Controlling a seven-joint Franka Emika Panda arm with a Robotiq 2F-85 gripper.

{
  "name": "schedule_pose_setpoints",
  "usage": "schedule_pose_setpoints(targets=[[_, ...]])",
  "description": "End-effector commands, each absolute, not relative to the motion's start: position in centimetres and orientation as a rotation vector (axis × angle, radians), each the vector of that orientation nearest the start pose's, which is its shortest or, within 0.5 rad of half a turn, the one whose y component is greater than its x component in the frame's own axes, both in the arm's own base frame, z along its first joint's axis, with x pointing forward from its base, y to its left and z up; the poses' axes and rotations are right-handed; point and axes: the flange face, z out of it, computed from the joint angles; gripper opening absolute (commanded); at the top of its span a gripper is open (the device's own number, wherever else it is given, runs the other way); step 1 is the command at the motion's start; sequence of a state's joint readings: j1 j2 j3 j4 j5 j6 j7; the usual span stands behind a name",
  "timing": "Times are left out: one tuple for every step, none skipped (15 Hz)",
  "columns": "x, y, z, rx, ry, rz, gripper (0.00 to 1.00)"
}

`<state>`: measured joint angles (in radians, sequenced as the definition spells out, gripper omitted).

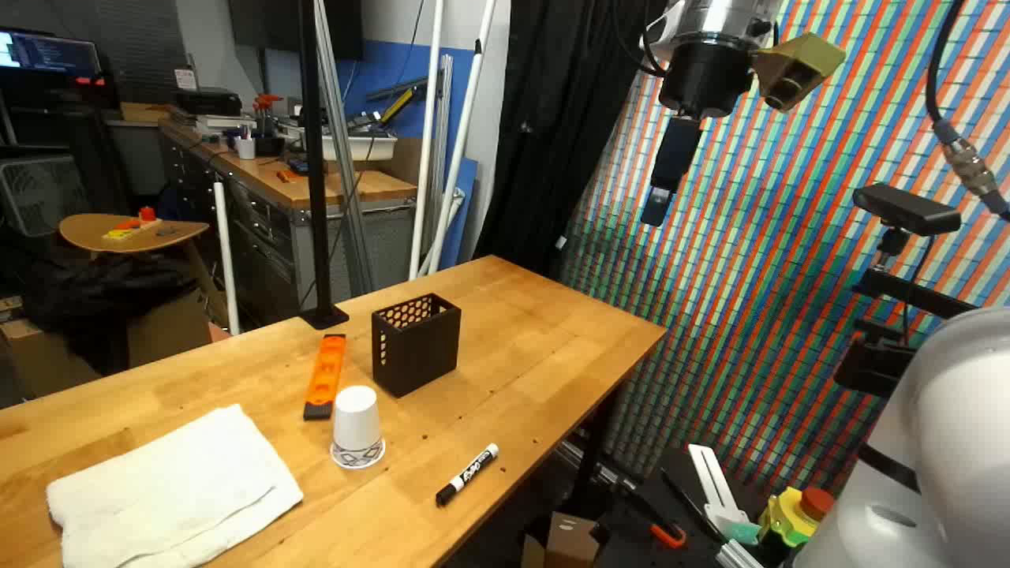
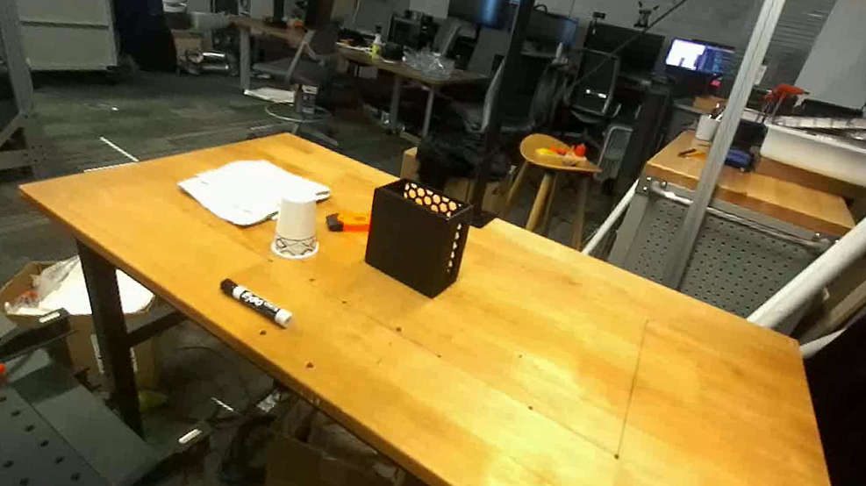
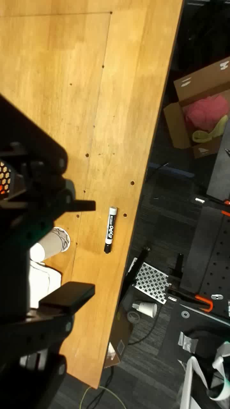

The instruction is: Pick up the cloth and put it in the box

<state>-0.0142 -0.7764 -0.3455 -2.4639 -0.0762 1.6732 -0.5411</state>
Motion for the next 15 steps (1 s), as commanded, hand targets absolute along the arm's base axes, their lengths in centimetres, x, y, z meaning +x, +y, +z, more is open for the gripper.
schedule_pose_setpoints(targets=[[29.6, -13.8, 53.1, -2.944, -0.429, -0.043, 0.61], [29.6, -13.9, 53.4, -2.946, -0.429, -0.052, 0.61], [29.5, -13.9, 53.6, -2.947, -0.428, -0.059, 0.61], [29.5, -14.0, 53.7, -2.948, -0.428, -0.063, 0.61], [29.5, -14.0, 53.7, -2.948, -0.428, -0.063, 0.86], [29.7, -13.6, 53.6, -2.948, -0.441, -0.057, 0.87], [30.0, -13.2, 53.4, -2.949, -0.460, -0.051, 0.94], [30.3, -12.6, 53.3, -2.949, -0.484, -0.045, 0.99], [30.8, -11.7, 53.2, -2.948, -0.520, -0.041, 1.00], [31.2, -10.9, 53.2, -2.947, -0.552, -0.035, 1.00], [31.8, -9.7, 53.2, -2.945, -0.597, -0.030, 1.00], [32.4, -8.6, 53.2, -2.945, -0.635, -0.024, 1.00], [33.0, -7.1, 53.2, -2.949, -0.679, -0.016, 1.00], [33.7, -5.7, 53.2, -2.948, -0.728, -0.016, 1.00], [34.2, -4.2, 53.1, -2.946, -0.778, -0.013, 1.00]])
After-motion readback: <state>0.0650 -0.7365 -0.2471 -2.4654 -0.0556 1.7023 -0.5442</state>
